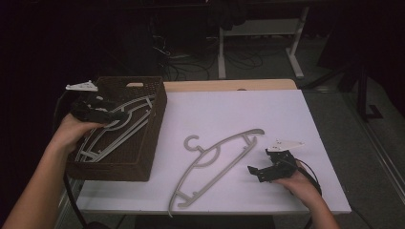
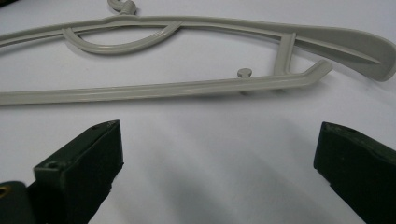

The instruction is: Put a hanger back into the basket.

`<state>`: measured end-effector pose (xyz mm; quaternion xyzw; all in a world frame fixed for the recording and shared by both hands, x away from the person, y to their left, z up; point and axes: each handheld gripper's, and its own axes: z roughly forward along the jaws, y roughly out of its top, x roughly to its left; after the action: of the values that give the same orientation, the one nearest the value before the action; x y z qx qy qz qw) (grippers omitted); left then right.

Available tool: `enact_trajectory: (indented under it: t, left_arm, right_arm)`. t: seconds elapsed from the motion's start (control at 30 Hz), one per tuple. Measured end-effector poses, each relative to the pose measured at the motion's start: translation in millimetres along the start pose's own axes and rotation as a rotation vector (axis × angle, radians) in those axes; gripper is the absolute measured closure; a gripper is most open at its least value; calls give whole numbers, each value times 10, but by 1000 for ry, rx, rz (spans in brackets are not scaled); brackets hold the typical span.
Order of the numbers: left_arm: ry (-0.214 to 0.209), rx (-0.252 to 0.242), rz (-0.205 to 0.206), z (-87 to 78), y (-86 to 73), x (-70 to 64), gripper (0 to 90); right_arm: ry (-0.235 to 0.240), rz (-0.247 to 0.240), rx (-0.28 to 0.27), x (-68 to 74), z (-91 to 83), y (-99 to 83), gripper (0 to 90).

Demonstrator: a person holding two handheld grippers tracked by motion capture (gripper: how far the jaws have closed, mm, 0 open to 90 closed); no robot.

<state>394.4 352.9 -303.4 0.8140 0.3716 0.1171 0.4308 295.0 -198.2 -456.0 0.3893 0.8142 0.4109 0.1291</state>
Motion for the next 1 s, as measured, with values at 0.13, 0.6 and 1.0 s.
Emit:
enact_trajectory:
  t: [0.13,0.6,1.0]
  left_arm:
    - [-54,-17,17,114,80,-191,138]
    - [-162,-56,79,556,238,-895,83]
    - [-208,-46,87,1054,122,-1366,21]
  right_arm:
    - [1,1,-2,2,-5,2,11]
    - [3,-6,-7,5,-17,4,11]
    - [3,-11,-10,-3,-8,19,11]
